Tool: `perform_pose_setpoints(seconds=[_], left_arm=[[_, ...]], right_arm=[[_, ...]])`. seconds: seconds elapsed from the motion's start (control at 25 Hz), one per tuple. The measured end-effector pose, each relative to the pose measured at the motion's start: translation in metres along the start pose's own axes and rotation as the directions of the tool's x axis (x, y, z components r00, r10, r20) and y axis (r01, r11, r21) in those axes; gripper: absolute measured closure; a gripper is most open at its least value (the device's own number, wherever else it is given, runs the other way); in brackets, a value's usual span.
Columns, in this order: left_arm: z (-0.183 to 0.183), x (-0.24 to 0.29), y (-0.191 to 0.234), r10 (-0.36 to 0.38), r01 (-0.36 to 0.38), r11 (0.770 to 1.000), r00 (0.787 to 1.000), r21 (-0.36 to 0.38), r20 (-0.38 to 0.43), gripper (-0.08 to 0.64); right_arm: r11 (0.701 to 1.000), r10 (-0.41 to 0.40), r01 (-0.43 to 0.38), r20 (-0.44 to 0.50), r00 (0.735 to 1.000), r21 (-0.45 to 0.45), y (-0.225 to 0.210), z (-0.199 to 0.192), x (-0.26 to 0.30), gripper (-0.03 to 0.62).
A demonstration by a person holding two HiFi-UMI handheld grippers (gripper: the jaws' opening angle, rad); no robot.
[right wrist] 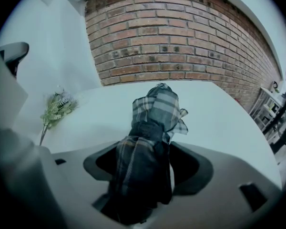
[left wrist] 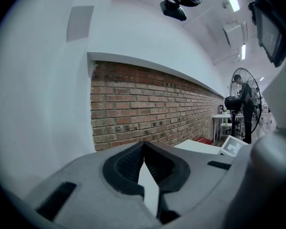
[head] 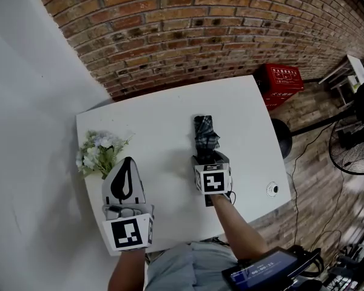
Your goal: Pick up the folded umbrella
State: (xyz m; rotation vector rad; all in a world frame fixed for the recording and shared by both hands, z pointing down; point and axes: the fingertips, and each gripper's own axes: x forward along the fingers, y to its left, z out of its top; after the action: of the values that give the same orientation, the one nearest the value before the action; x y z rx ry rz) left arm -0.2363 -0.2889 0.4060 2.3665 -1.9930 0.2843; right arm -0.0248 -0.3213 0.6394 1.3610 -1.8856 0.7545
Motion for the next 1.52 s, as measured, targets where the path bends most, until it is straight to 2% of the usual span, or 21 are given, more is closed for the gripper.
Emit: perform_pose_setpoints(seconds=[0.96, 1.52], left_arm=[[0.000, 0.002, -0.004, -0.005, 0.005, 1.000, 1.000, 0.002, -0.005, 0.552], [0.002, 0.004, -0.008, -0.012, 0.012, 1.000, 1.000, 0.010, 0.000, 0.552]], right_arm=[[0.999, -0.014, 0.014, -0.006, 1.000, 0.032, -0.009, -0.003, -0.003, 0.377], [0.999, -0.015, 0.015, -0.001, 1.000, 0.043, -0.011, -0.004, -0.004, 0.393]])
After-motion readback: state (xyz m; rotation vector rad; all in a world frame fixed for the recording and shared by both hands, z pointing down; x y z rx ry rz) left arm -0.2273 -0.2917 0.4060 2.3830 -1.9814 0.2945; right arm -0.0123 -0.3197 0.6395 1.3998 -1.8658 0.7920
